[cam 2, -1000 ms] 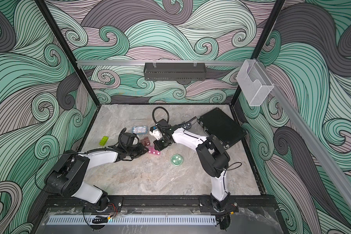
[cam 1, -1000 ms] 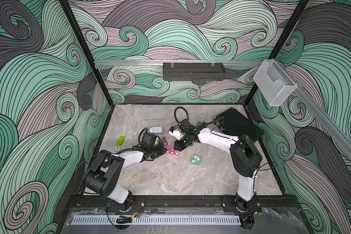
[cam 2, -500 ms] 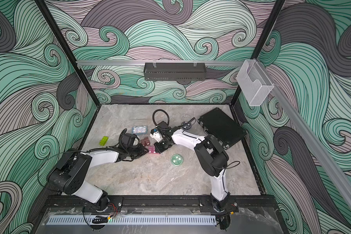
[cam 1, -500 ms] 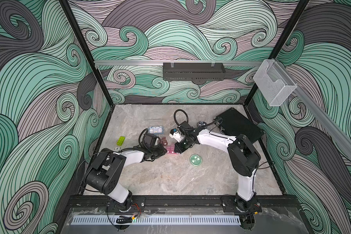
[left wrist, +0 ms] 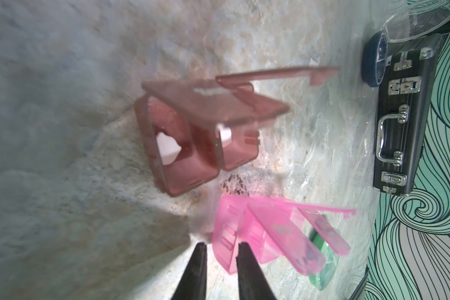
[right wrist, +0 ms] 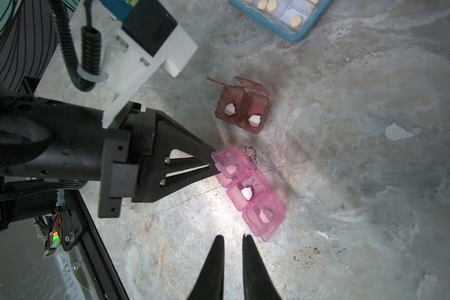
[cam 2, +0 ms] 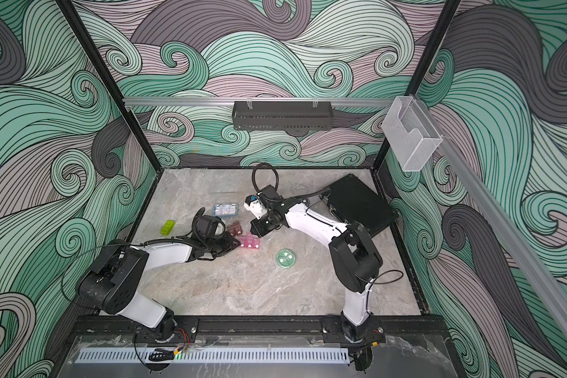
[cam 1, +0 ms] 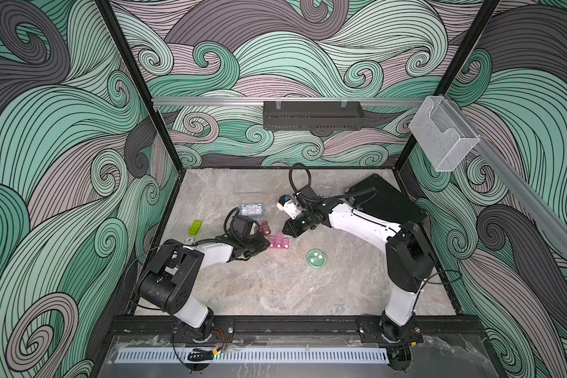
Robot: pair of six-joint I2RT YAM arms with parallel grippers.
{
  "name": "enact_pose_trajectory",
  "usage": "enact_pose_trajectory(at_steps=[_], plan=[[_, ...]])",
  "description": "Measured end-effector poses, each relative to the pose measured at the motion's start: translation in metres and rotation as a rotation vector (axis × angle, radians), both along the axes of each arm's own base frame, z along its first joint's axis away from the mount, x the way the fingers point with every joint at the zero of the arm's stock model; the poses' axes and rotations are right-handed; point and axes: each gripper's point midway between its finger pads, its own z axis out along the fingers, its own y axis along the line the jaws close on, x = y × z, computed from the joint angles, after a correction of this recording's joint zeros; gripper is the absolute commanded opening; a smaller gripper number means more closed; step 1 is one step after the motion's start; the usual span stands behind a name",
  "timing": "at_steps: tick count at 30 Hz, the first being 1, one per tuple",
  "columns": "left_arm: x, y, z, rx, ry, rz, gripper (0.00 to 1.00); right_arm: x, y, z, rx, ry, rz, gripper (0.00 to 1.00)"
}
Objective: Close pillboxes
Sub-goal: Close the lid on the pillbox.
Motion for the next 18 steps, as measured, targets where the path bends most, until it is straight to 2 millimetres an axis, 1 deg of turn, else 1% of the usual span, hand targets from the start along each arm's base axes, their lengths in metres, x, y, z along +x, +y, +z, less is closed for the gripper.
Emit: enact_pose_trajectory(at_steps=[4, 8, 11, 18], plan=[[-0.002, -0.001, -0.006, -0.002, 0.020, -0.006, 0.24, 0.003, -0.003, -0.019, -0.044, 0.030, 0.001, 0.18], [-0.001, -0.003, -0.007, -0.009, 0.019, -0.010, 0.23, 0.003, -0.004, -0.036, -0.084, 0.058, 0.016, 0.18], [-0.001, -0.003, -0.006, -0.011, 0.018, -0.009, 0.23, 0.000, -0.006, -0.042, -0.100, 0.071, 0.026, 0.18], [0.000, -0.003, -0.006, -0.013, 0.019, -0.005, 0.23, -0.002, -0.008, -0.044, -0.110, 0.076, 0.038, 0.17]])
